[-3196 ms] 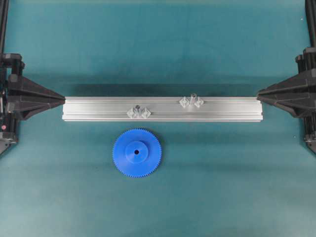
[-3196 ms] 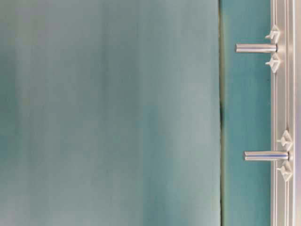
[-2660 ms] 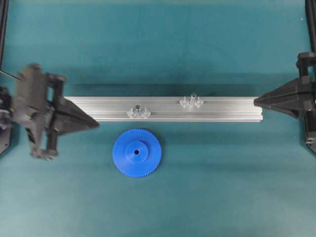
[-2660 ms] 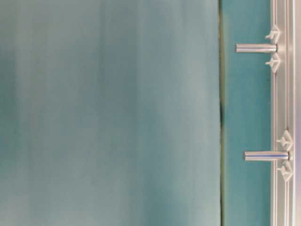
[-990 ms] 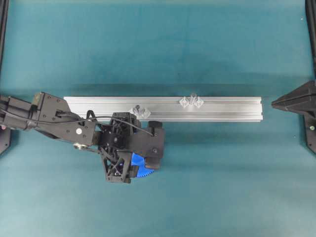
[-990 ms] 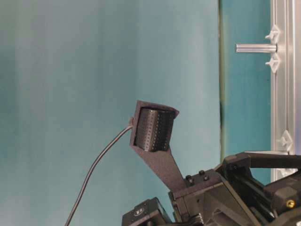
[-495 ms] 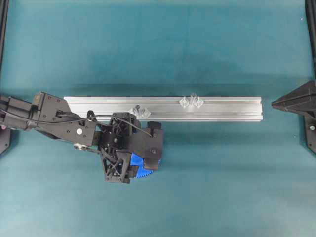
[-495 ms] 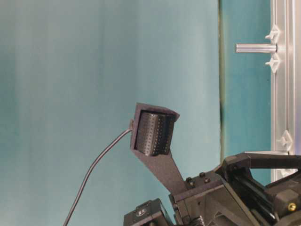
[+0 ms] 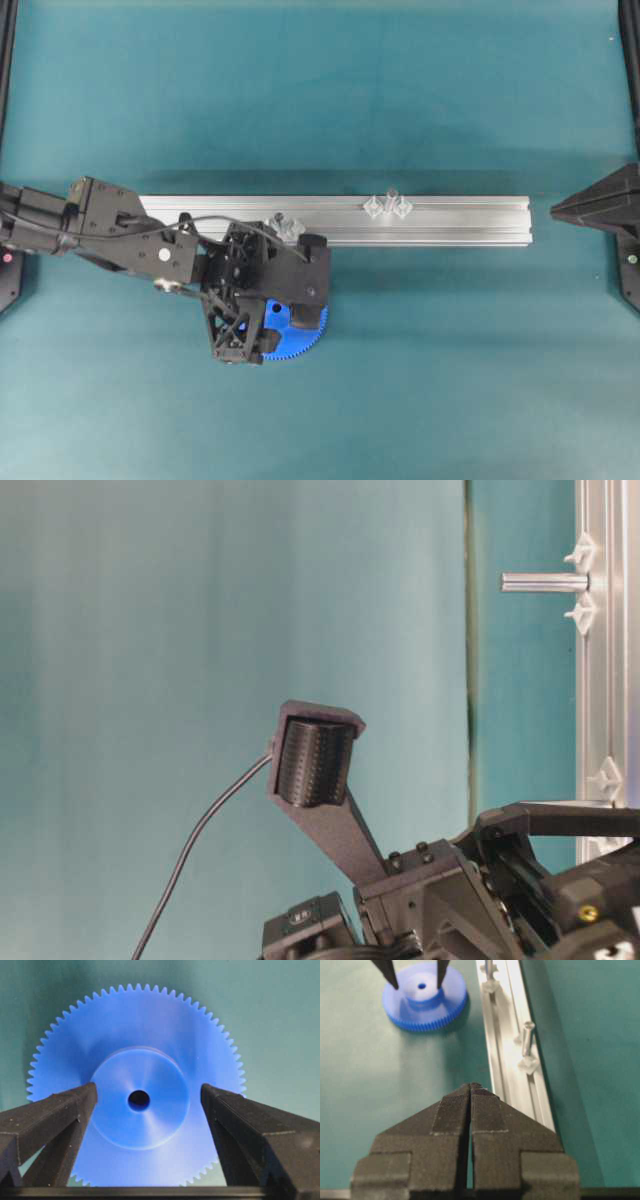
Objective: Find the location of the shaft and insert the large gear.
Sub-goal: 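Lower the left gripper and close it on the blue gear hub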
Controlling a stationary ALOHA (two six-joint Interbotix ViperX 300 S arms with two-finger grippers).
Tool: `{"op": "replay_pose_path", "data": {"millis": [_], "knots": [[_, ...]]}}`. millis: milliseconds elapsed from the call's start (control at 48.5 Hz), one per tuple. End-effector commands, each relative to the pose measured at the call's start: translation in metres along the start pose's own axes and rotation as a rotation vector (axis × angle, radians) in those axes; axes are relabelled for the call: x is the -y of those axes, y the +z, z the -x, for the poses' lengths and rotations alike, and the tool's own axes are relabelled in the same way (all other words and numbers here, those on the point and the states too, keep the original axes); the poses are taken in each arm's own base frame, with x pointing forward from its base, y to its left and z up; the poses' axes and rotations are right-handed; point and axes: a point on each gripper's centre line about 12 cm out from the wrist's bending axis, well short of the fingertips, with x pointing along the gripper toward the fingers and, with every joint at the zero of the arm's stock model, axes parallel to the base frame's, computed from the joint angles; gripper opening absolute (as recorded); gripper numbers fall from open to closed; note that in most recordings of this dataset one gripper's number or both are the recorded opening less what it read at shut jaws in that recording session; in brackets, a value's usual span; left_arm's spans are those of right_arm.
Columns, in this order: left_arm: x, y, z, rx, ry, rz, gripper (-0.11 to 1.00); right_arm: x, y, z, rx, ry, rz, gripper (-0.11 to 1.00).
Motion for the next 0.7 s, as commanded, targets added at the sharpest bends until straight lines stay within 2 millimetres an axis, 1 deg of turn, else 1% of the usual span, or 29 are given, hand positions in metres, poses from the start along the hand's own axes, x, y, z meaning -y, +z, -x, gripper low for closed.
{"op": "replay_pose_path", "data": {"millis": [0,165,268,392,495,680], "knots": [[-0.004,0.005,0.005,0.013,0.006,0.008,0.93,0.0,0.004,0.001,0.017,-0.002,-0.011,-0.01],[-0.004,0.002,0.003,0.003,0.006,0.01,0.93,0.0,0.004,0.003,0.026,0.001,-0.013,-0.01],[-0.002,0.006,0.006,0.015,0.003,0.009,0.93,0.0,0.005,0.003,0.028,-0.001,-0.014,-0.01],[-0.001,0.013,0.016,0.032,0.002,0.013,0.93,0.0,0.004,0.003,0.026,0.001,-0.014,-0.01],[0.0,0.014,0.021,0.017,0.002,0.011,0.93,0.0,0.003,0.002,0.022,0.0,-0.014,-0.01],[0.001,0.01,0.017,0.002,0.002,0.009,0.93,0.0,0.001,0.002,0.02,0.0,-0.024,-0.01]]}}
